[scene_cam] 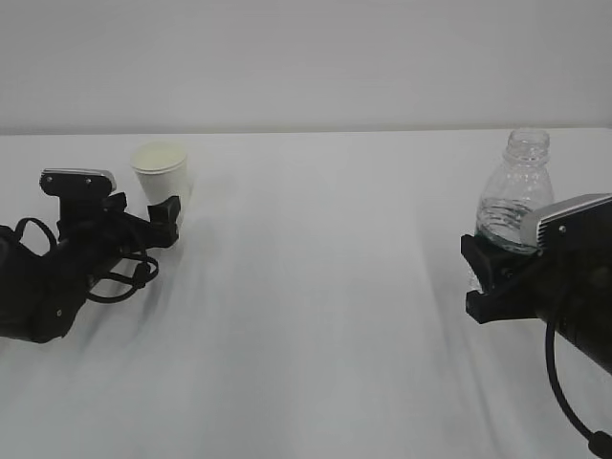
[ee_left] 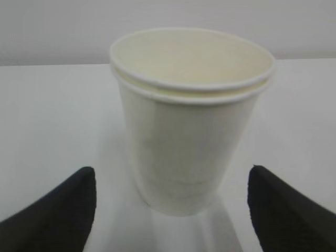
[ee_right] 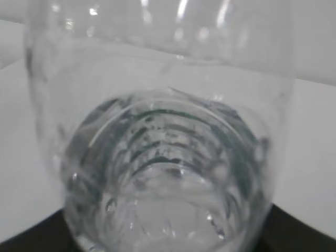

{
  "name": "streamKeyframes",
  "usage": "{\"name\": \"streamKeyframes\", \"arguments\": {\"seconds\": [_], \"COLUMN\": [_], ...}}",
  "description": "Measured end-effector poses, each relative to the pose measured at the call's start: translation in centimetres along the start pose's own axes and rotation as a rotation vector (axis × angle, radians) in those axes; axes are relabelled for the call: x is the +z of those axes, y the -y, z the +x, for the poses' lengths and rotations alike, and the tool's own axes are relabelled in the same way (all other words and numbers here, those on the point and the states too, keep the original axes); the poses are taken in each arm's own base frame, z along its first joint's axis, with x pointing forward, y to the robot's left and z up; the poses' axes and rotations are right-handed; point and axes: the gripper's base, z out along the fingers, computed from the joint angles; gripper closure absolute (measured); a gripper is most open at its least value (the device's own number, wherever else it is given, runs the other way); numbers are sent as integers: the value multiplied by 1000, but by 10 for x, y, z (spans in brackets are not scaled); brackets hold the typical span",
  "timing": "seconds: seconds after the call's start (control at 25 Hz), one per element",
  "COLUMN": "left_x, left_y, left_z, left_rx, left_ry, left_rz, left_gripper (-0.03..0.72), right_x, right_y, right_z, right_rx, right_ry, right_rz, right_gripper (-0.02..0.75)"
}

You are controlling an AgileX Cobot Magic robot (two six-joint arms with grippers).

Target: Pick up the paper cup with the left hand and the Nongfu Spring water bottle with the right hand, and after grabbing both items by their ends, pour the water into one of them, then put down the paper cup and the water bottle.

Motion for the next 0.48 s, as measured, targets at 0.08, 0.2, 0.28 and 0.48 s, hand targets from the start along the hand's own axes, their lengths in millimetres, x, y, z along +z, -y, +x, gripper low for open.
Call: {"name": "streamKeyframes", "arguments": {"seconds": [0.08,0.2,0.28,0.48], "left_x": [4,8,11,16], "left_y": [2,5,6,5], "left_z": [0,-2,-3,-7], "left_rx": [8,22,25,27], "left_ry": [8,19,27,49], "left_rz": [18,51,58,61], "left_gripper": [29,29,31,36], "right_x": [0,0,0,0], "right_y": [0,0,0,0], "right_z": [0,0,0,0], "right_rx": [0,0,0,0], "right_ry": [0,0,0,0], "right_rz": [0,0,0,0], "right_gripper": [351,352,352,352]}}
